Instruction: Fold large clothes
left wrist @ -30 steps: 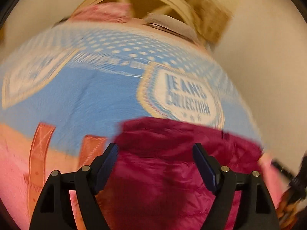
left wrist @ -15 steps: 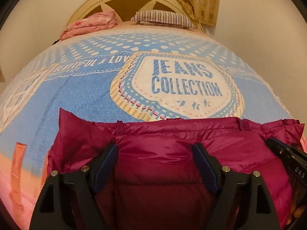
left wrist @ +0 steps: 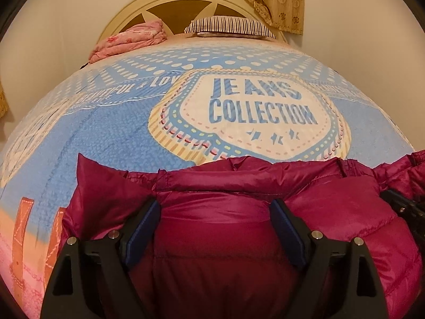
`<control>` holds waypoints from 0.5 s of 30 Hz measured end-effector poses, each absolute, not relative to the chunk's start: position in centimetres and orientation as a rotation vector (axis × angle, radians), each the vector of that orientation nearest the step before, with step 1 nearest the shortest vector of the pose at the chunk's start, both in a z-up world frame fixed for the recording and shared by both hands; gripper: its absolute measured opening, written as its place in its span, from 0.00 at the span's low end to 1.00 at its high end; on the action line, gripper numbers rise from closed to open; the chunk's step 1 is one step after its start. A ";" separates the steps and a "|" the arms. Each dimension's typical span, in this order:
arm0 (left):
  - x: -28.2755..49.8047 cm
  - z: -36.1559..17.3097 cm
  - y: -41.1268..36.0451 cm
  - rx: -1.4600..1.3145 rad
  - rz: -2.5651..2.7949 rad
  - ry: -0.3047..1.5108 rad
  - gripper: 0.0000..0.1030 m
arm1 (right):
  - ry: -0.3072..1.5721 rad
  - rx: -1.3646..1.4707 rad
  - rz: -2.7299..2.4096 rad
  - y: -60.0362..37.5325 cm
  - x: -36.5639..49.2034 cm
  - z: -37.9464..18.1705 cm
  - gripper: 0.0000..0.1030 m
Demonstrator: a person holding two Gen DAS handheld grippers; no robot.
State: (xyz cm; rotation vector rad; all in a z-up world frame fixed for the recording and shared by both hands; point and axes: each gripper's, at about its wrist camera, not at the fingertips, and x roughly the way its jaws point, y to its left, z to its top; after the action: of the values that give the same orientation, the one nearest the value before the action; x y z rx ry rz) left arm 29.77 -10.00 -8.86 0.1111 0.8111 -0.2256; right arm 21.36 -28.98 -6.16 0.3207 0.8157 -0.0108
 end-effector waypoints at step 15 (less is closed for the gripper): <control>29.7 -9.0 -10.3 0.126 -0.217 0.811 0.83 | 0.799 0.439 -0.299 -37.2 17.1 -6.6 0.04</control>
State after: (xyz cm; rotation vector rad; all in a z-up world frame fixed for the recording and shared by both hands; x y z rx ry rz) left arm 29.66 -10.32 -8.96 0.1258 0.8108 -0.2175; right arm 17.07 -37.24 -6.63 0.4388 0.7993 -0.2988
